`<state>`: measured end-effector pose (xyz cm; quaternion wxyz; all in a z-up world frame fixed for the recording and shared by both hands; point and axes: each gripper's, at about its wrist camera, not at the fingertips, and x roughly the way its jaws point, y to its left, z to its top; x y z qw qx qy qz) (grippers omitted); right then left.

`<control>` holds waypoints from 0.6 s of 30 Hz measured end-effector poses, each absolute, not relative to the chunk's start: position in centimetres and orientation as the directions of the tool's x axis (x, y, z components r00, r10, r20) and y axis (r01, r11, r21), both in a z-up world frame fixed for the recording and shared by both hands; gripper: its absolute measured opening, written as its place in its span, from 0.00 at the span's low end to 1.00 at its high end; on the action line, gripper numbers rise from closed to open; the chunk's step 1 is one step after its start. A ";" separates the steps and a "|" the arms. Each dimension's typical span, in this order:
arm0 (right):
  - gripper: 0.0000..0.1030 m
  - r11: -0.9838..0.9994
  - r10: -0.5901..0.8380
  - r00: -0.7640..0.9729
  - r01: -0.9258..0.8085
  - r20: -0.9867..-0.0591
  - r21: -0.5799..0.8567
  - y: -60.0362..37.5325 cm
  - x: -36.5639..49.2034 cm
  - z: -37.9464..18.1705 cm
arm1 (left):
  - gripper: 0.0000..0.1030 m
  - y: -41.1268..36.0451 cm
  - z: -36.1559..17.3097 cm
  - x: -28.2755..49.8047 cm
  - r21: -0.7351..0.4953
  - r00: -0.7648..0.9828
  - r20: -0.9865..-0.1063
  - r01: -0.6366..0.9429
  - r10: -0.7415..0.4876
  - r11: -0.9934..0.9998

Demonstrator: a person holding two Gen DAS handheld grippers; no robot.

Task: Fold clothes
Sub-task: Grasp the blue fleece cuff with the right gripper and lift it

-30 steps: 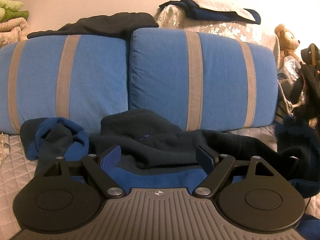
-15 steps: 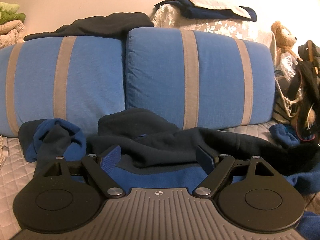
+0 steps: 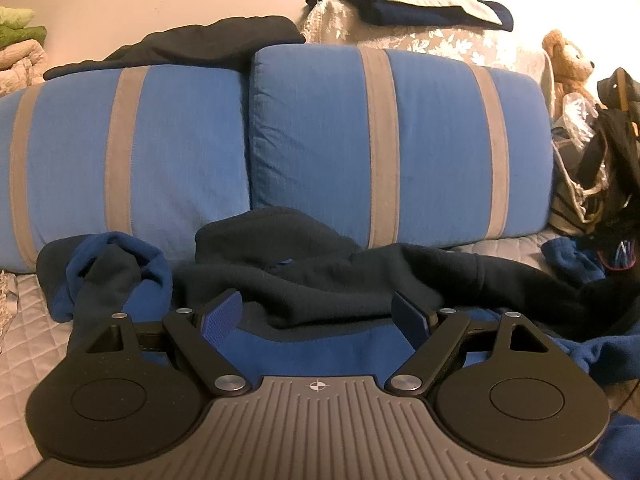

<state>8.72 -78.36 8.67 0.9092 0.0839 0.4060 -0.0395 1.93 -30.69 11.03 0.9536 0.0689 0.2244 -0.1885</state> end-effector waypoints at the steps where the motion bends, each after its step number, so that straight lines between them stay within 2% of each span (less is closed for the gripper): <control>1: 0.57 0.981 0.005 0.664 0.143 -0.747 0.134 -78.5 9.1 8.3 | 0.80 -30.7 11.0 2.0 0.045 0.827 -0.456 0.391 -0.329 0.919; 4: 0.48 0.972 0.033 0.656 0.153 -0.754 0.176 -78.8 10.2 7.0 | 0.80 -30.7 10.9 2.2 0.039 0.824 -0.461 0.391 -0.330 0.920; 9: 0.46 0.972 0.009 0.637 0.175 -0.771 0.156 -78.8 11.5 5.1 | 0.80 -30.7 10.8 2.5 0.032 0.820 -0.470 0.386 -0.327 0.922; 10: 0.42 0.971 0.010 0.633 0.178 -0.774 0.158 -78.8 11.8 4.7 | 0.80 -30.7 10.7 2.5 0.032 0.820 -0.471 0.385 -0.326 0.922; 12: 0.15 0.971 0.022 0.627 0.173 -0.779 0.167 -78.7 12.1 4.2 | 0.80 -30.7 10.7 2.6 0.032 0.820 -0.473 0.383 -0.323 0.923; 15: 0.08 0.974 0.005 0.644 0.168 -0.765 0.148 -78.2 11.9 4.8 | 0.80 -30.8 10.7 2.7 0.027 0.816 -0.479 0.383 -0.324 0.923; 18: 0.07 0.981 -0.030 0.683 0.160 -0.730 0.110 -78.0 11.4 7.0 | 0.80 -30.8 10.6 2.6 0.031 0.818 -0.475 0.383 -0.324 0.923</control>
